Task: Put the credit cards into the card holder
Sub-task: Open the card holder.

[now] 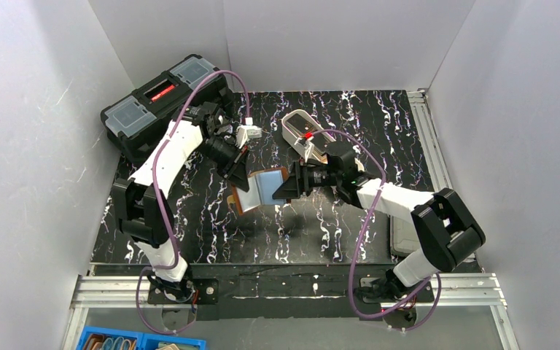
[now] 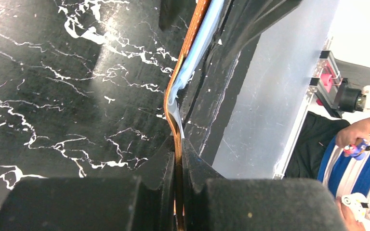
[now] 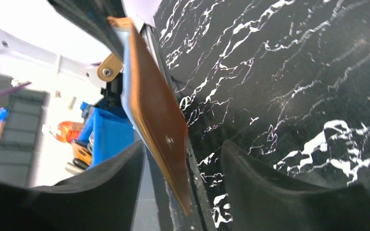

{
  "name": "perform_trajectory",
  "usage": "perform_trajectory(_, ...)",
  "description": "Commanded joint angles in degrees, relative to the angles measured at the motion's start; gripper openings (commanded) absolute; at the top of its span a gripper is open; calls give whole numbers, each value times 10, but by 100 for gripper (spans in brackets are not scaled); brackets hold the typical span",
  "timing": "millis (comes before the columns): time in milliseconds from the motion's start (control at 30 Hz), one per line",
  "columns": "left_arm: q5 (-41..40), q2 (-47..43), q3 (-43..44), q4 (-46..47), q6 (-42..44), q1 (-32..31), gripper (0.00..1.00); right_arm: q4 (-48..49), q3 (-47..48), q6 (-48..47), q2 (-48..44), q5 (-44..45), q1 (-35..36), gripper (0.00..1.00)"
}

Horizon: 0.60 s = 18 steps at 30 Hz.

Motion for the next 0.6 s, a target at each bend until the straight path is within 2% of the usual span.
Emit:
perform_trajectory(0,-33,-39,11,-8,-29,2,0,17,-17,29,-30,7,-40,74)
perform_trajectory(133,-72,-34,8,-1,-59,1,0,3,-22,54,-73,20,-99,80)
perform_trajectory(233,-91,-32,7,4,-72,2,0,-68,-2,44,-102,48,-144,83)
perform_trajectory(433,-105,-37,-2,12,-85,2,0,-316,100,-6,-107,209,-174,83)
perform_trajectory(567,-106,-39,-3,13,-86,2,0,-361,127,18,-93,313,-174,84)
